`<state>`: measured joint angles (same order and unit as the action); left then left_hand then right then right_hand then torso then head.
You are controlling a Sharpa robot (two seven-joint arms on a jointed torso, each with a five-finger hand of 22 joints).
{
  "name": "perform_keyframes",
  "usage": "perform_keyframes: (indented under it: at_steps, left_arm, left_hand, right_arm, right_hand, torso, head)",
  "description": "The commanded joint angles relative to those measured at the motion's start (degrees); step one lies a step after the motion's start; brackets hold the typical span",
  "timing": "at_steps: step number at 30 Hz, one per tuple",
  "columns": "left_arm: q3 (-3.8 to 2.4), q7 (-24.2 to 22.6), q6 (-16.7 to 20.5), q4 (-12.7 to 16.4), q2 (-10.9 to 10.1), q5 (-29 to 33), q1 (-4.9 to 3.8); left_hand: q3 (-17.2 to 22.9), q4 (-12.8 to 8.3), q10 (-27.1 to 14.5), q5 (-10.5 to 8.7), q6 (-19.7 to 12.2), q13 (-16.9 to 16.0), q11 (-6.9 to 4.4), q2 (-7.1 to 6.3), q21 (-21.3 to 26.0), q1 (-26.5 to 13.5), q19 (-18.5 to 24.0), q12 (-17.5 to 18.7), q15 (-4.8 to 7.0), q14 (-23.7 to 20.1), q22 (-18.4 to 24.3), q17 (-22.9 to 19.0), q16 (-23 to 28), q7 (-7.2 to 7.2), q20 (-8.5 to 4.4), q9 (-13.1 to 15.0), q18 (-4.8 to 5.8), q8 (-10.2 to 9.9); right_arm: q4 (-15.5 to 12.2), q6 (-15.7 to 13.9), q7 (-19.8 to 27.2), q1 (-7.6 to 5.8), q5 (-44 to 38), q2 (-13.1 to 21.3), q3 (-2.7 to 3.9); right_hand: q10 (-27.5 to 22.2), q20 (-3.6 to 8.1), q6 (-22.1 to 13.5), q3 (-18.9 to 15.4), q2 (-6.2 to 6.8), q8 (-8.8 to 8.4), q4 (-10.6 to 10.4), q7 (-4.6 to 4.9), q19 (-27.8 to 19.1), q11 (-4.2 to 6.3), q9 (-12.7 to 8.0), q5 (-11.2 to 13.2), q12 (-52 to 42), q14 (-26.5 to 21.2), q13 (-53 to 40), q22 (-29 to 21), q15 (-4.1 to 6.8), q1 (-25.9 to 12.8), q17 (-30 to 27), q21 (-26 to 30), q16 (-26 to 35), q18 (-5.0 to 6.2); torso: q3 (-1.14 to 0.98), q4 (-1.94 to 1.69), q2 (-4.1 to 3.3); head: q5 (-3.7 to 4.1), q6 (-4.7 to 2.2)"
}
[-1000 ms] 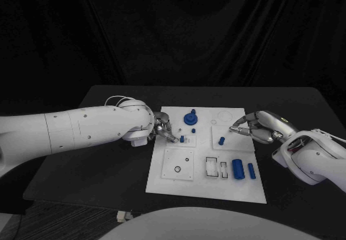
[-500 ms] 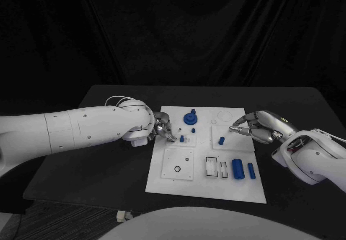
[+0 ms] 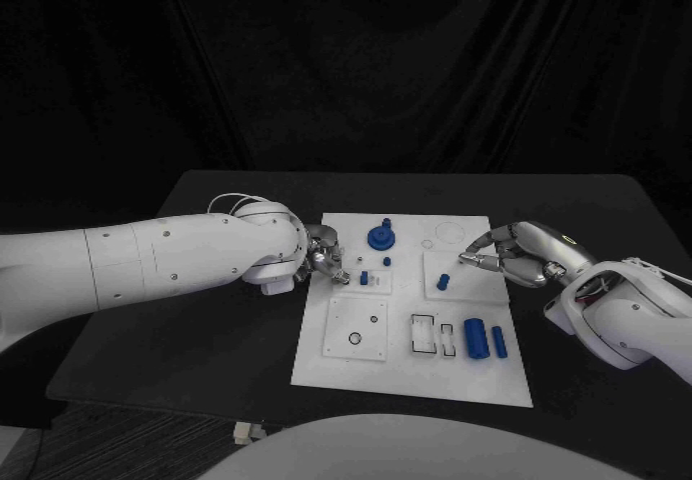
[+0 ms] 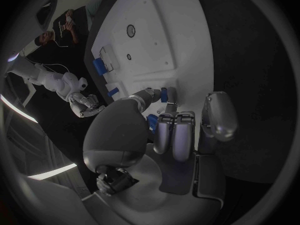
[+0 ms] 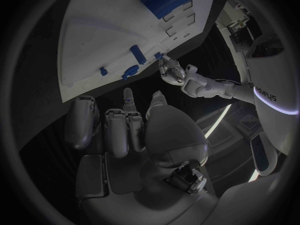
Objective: Assemble the parts on the task board
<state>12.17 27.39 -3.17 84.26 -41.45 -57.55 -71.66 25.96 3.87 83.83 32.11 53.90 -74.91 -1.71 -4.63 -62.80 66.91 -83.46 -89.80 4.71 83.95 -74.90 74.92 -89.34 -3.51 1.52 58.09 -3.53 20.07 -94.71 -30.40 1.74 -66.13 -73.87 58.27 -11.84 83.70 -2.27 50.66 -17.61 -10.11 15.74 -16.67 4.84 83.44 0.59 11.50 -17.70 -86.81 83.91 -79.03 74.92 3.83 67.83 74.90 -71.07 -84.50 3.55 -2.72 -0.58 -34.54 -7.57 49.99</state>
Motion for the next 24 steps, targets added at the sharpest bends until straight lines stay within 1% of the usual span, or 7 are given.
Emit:
perform_keyframes:
  at_steps: [1,8,11,12,15,20,24]
  left_arm:
    - [0.02,0.6,1.5,0.6,-0.3,-0.1,0.11]
    - [0.0,0.5,1.9,1.2,-0.7,0.1,-0.11]
    - [0.0,0.2,1.8,1.3,-0.7,0.6,-0.17]
    - [0.0,0.1,1.6,1.3,-0.7,0.8,-0.19]
    - [-0.01,-0.4,1.0,1.3,-0.9,1.4,-0.24]
    - [-0.02,-1.2,-0.5,1.5,-1.3,2.7,-0.9]
    - [-0.02,-2.0,-2.7,1.5,-1.4,3.2,-2.0]
  left_hand:
    - [8.6,-8.1,6.2,0.94,0.4,-15.1,0.34,0.0,-0.4,-0.8,0.1,-0.2,-0.12,5.8,-9.1,14.6,0.1,0.13,0.14,0.2,-1.01,0.5]
    - [9.1,-8.3,6.2,1.22,0.4,-15.1,0.35,0.07,-0.5,-1.2,0.1,-0.2,-0.1,5.8,-9.1,14.6,0.0,0.16,0.13,0.4,-1.01,0.7]
    - [9.7,-8.7,6.2,0.3,0.2,-15.1,0.35,0.24,-0.7,-1.8,0.1,-0.2,-0.11,5.8,-9.2,14.7,0.0,0.16,0.12,0.6,-0.99,0.9]
    - [10.3,-9.1,6.2,-1.13,0.1,-15.1,0.37,0.45,-0.7,-2.1,0.2,-0.2,-0.12,5.9,-9.1,14.7,-0.1,0.16,0.13,0.7,-0.99,0.9]
    - [11.0,-9.5,6.2,-2.61,0.0,-15.1,0.42,0.62,-0.7,-2.6,0.2,-0.2,-0.15,5.9,-9.1,14.7,-0.1,0.1,0.17,0.8,-0.99,0.9]
    - [15.6,-11.3,6.2,-12.22,-0.2,-15.1,0.56,1.43,-0.8,-4.4,0.6,-0.2,-0.33,5.9,-9.1,14.8,-0.1,-0.06,0.33,0.7,-1.02,0.7]
    - [18.5,-12.2,6.2,-16.83,-0.2,-15.1,0.62,1.68,-0.7,-5.6,0.8,-0.2,-0.44,5.9,-9.0,14.8,-0.2,-0.17,0.38,0.7,-1.08,0.7]
  right_arm:
    - [-0.1,0.0,-0.1,0.13,-0.1,0.1,0.03]
    - [0.0,0.1,-0.3,0.13,-0.1,0.0,0.03]
    - [0.0,0.2,-0.3,0.13,-0.1,0.0,0.03]
    - [0.0,0.2,-0.3,0.13,-0.1,0.0,0.03]
    - [0.0,0.2,-0.4,0.13,-0.1,0.0,0.03]
    - [0.0,0.3,-0.5,0.13,-0.1,0.0,0.03]
    - [0.1,0.3,-0.5,0.13,-0.1,-0.1,0.03]
  right_hand:
    - [3.8,-0.05,0.2,-0.4,-0.13,-0.05,0.1,0.07,-0.4,-0.06,-0.1,-0.3,0.3,4.1,-5.9,9.9,0.23,0.5,7.5,0.1,0.1,0.39]
    - [3.8,-0.05,0.2,-0.4,-0.18,-0.06,0.1,0.07,-0.4,-0.07,-0.1,-0.3,0.4,4.1,-5.9,9.9,0.23,0.5,7.4,0.2,0.2,0.4]
    - [3.8,-0.05,0.2,-0.4,-0.22,-0.07,0.1,0.08,-0.5,-0.07,-0.1,-0.3,0.4,4.0,-5.8,9.8,0.23,0.5,7.3,0.3,0.2,0.43]
    - [3.8,-0.05,0.2,-0.4,-0.22,-0.07,0.1,0.08,-0.5,-0.07,-0.1,-0.3,0.4,4.0,-5.8,9.8,0.23,0.5,7.3,0.3,0.2,0.43]
    - [3.8,-0.05,0.2,-0.4,-0.24,-0.07,0.1,0.08,-0.5,-0.07,-0.1,-0.3,0.4,4.0,-5.8,9.8,0.23,0.6,7.3,0.4,0.2,0.45]
    - [3.8,-0.05,0.2,-0.3,-0.27,-0.09,0.1,0.08,-0.5,-0.08,-0.1,-0.3,0.4,4.0,-5.8,9.8,0.22,0.7,7.3,0.4,0.3,0.45]
    - [3.8,-0.06,0.2,-0.3,-0.29,-0.1,0.1,0.08,-0.5,-0.08,-0.1,-0.3,0.4,4.0,-5.8,9.8,0.21,0.8,7.2,0.4,0.3,0.44]
  torso:
    - [-0.01,0.02,0.0]
    - [0.0,0.01,-0.01]
    - [0.01,0.01,0.01]
    - [0.0,0.01,0.01]
    - [0.0,0.02,0.03]
    - [-0.01,0.04,0.03]
    - [0.0,0.02,0.01]
  head:
    - [-0.01,0.01]
    - [0.05,0.01]
    - [0.05,0.01]
    - [0.06,0.01]
    - [0.14,0.01]
    - [0.17,0.01]
    - [0.13,0.01]
